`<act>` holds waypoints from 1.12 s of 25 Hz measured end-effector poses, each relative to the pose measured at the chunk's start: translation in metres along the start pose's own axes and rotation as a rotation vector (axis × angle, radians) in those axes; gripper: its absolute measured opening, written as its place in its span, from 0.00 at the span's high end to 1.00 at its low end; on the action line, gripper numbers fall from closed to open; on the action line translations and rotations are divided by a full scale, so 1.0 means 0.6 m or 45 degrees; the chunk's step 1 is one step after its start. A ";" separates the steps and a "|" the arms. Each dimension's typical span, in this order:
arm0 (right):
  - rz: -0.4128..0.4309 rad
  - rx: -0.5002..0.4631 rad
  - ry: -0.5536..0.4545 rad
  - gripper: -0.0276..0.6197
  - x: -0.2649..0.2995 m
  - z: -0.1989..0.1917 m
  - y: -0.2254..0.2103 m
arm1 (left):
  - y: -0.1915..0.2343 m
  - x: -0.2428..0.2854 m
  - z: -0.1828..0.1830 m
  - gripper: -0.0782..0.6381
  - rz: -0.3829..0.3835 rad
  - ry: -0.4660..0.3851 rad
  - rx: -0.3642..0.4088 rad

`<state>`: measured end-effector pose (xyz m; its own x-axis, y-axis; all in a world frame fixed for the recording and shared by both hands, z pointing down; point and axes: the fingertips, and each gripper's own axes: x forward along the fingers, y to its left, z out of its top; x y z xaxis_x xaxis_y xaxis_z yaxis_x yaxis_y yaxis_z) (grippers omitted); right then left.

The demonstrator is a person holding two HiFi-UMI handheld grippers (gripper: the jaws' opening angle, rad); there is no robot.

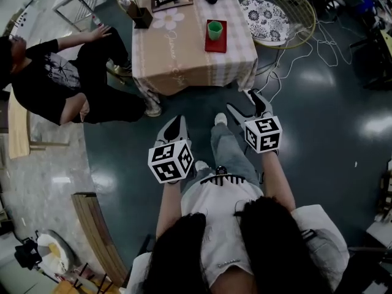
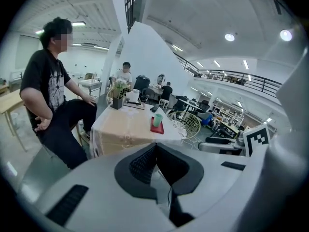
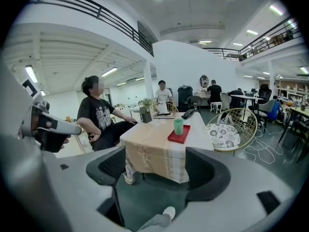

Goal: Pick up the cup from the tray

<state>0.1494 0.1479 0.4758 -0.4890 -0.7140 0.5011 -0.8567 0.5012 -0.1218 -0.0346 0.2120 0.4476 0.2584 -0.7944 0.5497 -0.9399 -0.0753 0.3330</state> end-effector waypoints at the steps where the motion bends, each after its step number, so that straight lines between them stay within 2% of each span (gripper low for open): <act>1: -0.003 0.001 0.003 0.38 0.017 0.008 -0.016 | 0.005 0.016 0.011 0.88 0.011 0.003 -0.007; 5: -0.007 -0.009 0.008 0.38 0.095 0.050 -0.088 | 0.011 0.098 0.069 0.88 0.062 0.023 0.007; 9: 0.055 -0.041 0.053 0.38 0.179 0.089 -0.140 | 0.002 0.177 0.129 0.88 0.112 0.029 0.038; 12: 0.104 -0.068 0.068 0.36 0.234 0.120 -0.170 | -0.004 0.236 0.163 0.88 0.134 0.029 0.016; 21: 0.248 -0.259 0.164 0.32 0.369 0.178 -0.200 | 0.002 0.343 0.204 0.88 0.185 0.064 -0.078; 28: 0.279 -0.453 0.377 0.32 0.488 0.160 -0.202 | 0.060 0.398 0.235 0.88 0.201 0.093 -0.146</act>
<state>0.0945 -0.1689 0.5551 -0.5391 -0.4304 0.7239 -0.6051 0.7958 0.0225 -0.0380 -0.0654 0.4829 0.1290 -0.7446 0.6550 -0.9397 0.1192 0.3206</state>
